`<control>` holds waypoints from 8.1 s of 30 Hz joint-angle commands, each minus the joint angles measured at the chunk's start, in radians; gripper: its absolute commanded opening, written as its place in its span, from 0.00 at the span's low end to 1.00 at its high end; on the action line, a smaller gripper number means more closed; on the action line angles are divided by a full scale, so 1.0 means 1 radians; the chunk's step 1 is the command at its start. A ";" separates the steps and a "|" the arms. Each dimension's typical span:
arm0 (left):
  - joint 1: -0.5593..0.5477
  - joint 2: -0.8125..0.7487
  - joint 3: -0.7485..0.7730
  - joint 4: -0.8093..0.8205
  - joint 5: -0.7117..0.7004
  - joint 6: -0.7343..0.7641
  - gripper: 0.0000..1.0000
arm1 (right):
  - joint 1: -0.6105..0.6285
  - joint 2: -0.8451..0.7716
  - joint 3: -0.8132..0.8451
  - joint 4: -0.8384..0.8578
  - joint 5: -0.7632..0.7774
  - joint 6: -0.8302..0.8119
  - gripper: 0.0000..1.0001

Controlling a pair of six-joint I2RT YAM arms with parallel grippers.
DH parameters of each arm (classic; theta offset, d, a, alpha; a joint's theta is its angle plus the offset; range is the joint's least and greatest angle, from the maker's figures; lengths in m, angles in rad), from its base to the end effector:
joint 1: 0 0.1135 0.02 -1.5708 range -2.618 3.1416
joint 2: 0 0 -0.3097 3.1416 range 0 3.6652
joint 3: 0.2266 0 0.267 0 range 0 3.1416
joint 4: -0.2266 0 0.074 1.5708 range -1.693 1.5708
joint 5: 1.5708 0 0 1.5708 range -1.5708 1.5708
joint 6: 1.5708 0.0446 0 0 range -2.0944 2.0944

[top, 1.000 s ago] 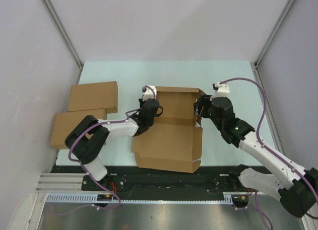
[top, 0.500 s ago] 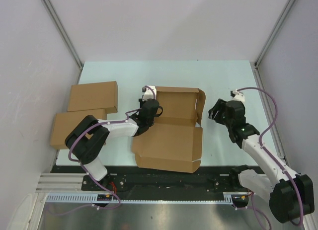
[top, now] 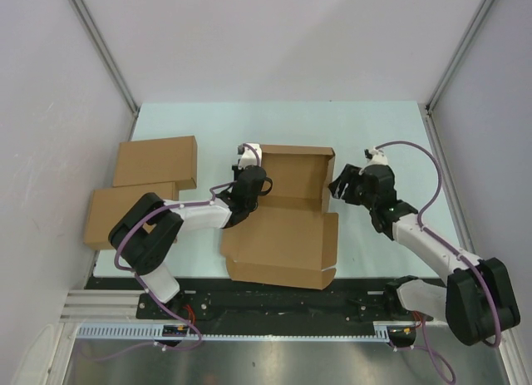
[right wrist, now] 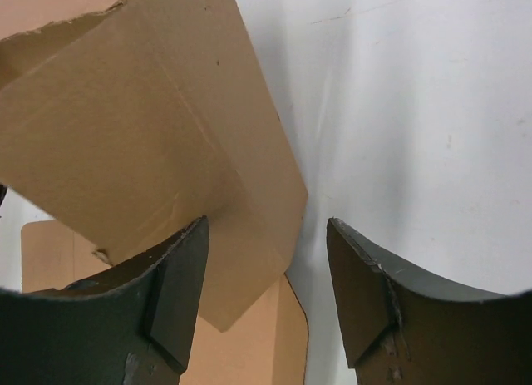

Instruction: Fold the paper box

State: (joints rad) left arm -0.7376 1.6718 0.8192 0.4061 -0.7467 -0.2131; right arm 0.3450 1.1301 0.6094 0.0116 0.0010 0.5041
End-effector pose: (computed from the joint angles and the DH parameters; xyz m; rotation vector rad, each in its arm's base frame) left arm 0.2897 -0.2223 0.2191 0.0385 1.8944 0.1104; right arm 0.2324 0.0835 0.2584 0.1692 2.1145 0.5120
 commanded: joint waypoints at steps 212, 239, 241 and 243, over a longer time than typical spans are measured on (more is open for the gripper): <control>-0.151 -0.891 -0.373 -0.059 -0.036 -0.169 1.00 | -0.081 0.033 0.093 -0.007 -0.214 -0.006 0.72; 0.317 -0.472 -0.252 0.022 1.000 -0.528 0.55 | -0.041 0.031 0.093 -0.037 -0.187 -0.035 0.61; 0.316 -0.468 -0.262 0.028 1.003 -0.529 0.48 | -0.035 0.030 0.093 -0.042 -0.176 -0.036 0.61; 0.317 -0.468 -0.273 0.033 0.995 -0.529 0.41 | -0.032 0.017 0.093 -0.045 -0.167 -0.042 0.59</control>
State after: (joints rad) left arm -0.4179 1.1973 0.5720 0.3973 0.1974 -0.7322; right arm 0.3000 1.1591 0.7170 0.0612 -0.2146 0.5106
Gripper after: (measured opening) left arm 0.472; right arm 0.607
